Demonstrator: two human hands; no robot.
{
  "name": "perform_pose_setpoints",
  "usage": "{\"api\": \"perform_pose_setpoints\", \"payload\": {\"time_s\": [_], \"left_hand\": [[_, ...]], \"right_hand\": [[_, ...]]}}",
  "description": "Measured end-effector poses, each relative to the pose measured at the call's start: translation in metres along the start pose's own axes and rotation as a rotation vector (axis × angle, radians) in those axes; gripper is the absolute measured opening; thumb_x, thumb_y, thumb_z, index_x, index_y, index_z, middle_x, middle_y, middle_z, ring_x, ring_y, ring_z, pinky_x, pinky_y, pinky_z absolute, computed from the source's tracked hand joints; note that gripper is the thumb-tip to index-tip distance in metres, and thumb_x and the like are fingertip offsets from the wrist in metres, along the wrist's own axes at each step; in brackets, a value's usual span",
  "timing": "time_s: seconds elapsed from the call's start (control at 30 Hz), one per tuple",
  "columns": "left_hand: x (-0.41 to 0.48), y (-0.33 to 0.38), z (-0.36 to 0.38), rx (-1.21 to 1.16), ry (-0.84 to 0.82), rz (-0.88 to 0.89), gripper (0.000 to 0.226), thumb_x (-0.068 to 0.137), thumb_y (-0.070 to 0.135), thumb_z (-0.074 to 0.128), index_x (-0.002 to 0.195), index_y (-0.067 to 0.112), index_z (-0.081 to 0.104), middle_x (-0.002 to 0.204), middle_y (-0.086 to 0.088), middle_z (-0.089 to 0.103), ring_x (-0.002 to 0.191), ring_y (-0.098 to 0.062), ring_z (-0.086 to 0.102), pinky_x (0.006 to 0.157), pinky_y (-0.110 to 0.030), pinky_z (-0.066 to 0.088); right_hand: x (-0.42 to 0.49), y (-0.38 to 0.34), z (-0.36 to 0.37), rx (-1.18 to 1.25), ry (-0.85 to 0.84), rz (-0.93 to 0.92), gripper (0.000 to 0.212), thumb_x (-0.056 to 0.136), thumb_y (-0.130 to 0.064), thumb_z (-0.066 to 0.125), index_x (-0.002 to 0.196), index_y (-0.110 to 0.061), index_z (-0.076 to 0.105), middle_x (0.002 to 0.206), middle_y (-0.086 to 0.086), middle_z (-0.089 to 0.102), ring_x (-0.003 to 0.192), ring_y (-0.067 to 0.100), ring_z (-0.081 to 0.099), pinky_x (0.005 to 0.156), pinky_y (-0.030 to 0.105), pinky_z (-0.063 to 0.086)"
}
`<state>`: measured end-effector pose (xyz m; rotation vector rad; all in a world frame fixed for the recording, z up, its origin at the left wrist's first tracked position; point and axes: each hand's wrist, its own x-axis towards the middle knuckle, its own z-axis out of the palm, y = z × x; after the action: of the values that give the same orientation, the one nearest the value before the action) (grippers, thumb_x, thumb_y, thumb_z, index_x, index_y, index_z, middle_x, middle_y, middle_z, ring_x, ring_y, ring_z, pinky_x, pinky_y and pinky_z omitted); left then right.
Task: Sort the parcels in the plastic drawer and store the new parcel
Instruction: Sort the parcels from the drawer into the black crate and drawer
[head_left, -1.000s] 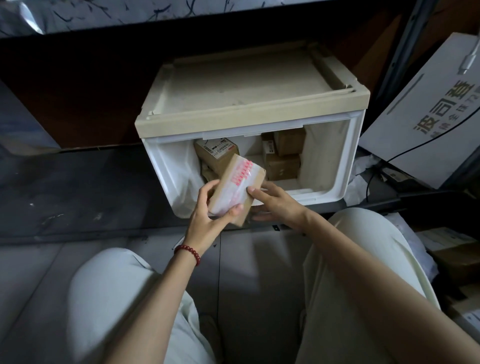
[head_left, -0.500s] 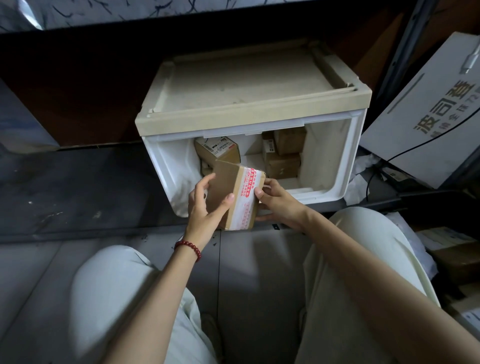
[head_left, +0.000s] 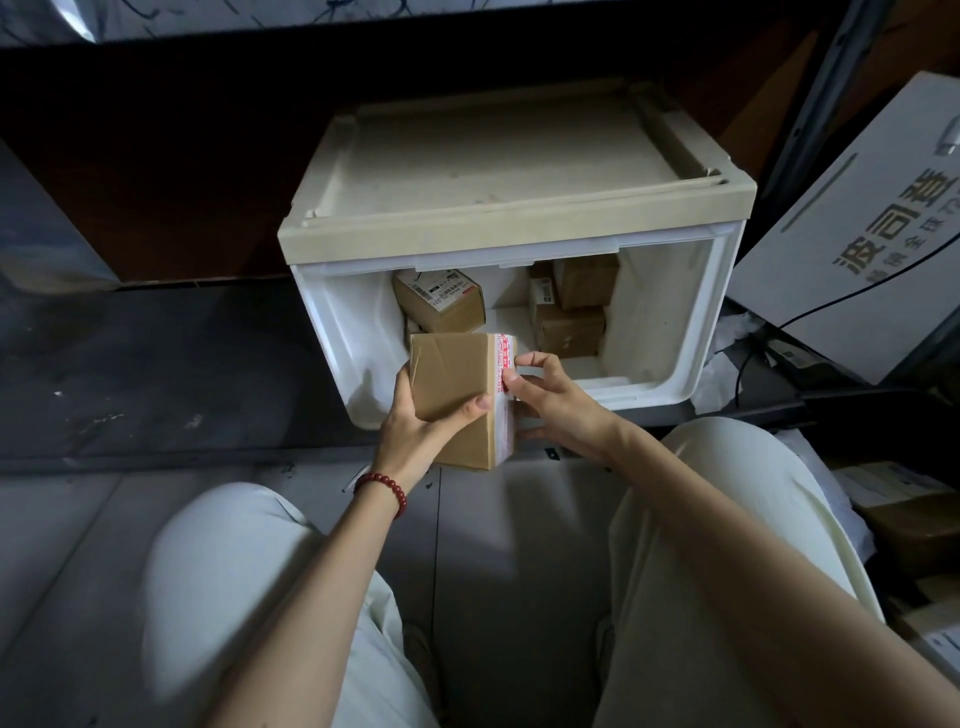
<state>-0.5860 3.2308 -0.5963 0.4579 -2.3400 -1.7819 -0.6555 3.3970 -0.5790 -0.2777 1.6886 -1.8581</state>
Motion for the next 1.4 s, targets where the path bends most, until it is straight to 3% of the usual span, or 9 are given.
{"api": "perform_pose_setpoints", "payload": {"time_s": [0.13,0.3,0.43,0.57,0.77,0.97,1.17,1.3,1.4], "left_hand": [[0.002,-0.001,0.001,-0.009,-0.011,0.01,0.095,0.053,0.072,0.069,0.135,0.039,0.035,0.11,0.027,0.054,0.103,0.003,0.053,0.08,-0.024,0.047],[0.004,-0.002,0.003,-0.013,0.05,0.005,0.087,0.065,0.05,0.079,0.138,0.034,0.035,0.111,0.02,0.059,0.101,0.002,0.056,0.076,-0.016,0.044],[0.006,-0.005,0.004,0.003,0.11,0.024,0.093,0.06,0.042,0.088,0.137,0.031,0.037,0.116,0.01,0.059,0.1,0.003,0.057,0.071,-0.007,0.045],[0.011,-0.011,0.003,0.027,0.121,0.023,0.107,0.042,0.063,0.084,0.134,0.039,0.036,0.124,0.004,0.056,0.109,-0.008,0.057,0.086,-0.026,0.052],[0.007,-0.007,0.004,0.05,0.12,0.007,0.092,0.066,0.046,0.083,0.142,0.035,0.032,0.119,0.01,0.055,0.101,-0.006,0.057,0.078,-0.023,0.046],[0.003,-0.001,0.004,0.104,0.087,0.001,0.093,0.058,0.072,0.063,0.138,0.028,0.044,0.121,0.013,0.051,0.107,-0.009,0.052,0.082,-0.025,0.046],[0.005,-0.007,0.005,0.154,0.04,0.038,0.094,0.055,0.082,0.059,0.134,0.032,0.048,0.13,0.006,0.056,0.117,-0.014,0.054,0.092,-0.038,0.052],[0.005,-0.007,0.005,0.137,0.03,0.088,0.082,0.063,0.074,0.061,0.131,0.031,0.05,0.126,0.009,0.06,0.118,-0.01,0.054,0.093,-0.033,0.05],[0.005,-0.004,0.005,0.123,0.046,0.124,0.055,0.081,0.058,0.064,0.128,0.03,0.052,0.121,0.009,0.059,0.108,-0.005,0.055,0.078,-0.011,0.048]], "right_hand": [[-0.002,-0.002,0.0,-0.018,0.03,-0.002,0.04,0.098,-0.031,0.051,0.126,-0.015,0.027,0.105,-0.004,0.062,0.097,0.014,0.062,0.073,0.033,0.057],[-0.006,-0.004,0.0,-0.107,0.012,-0.002,0.045,0.099,-0.034,0.046,0.137,-0.017,0.029,0.111,-0.012,0.057,0.091,0.004,0.063,0.065,0.022,0.055],[-0.007,-0.003,0.0,-0.227,0.001,-0.042,0.042,0.101,-0.034,0.041,0.141,-0.021,0.034,0.129,-0.007,0.053,0.121,0.015,0.054,0.082,0.036,0.053],[-0.006,-0.002,0.001,-0.242,-0.008,-0.055,0.039,0.103,-0.03,0.038,0.141,-0.024,0.036,0.115,-0.015,0.055,0.104,0.006,0.059,0.083,0.038,0.054],[-0.002,0.003,-0.001,-0.196,0.0,-0.031,0.039,0.102,-0.032,0.041,0.141,-0.025,0.04,0.128,-0.002,0.052,0.12,0.018,0.053,0.083,0.043,0.057],[0.011,0.006,-0.008,-0.148,0.236,-0.01,0.042,0.099,-0.025,0.052,0.135,-0.016,0.033,0.131,0.009,0.053,0.102,0.021,0.06,0.073,0.042,0.058],[0.014,0.008,-0.013,-0.151,0.274,0.027,0.058,0.094,-0.031,0.06,0.143,-0.015,0.032,0.135,0.005,0.05,0.118,0.022,0.055,0.072,0.032,0.055],[0.012,0.006,-0.011,-0.137,0.228,0.02,0.058,0.096,-0.04,0.053,0.146,-0.019,0.033,0.127,-0.002,0.049,0.124,0.022,0.05,0.086,0.038,0.049],[0.011,0.003,-0.01,-0.1,0.203,0.025,0.055,0.097,-0.046,0.047,0.145,-0.021,0.036,0.133,0.002,0.052,0.123,0.024,0.052,0.091,0.039,0.051]]}}
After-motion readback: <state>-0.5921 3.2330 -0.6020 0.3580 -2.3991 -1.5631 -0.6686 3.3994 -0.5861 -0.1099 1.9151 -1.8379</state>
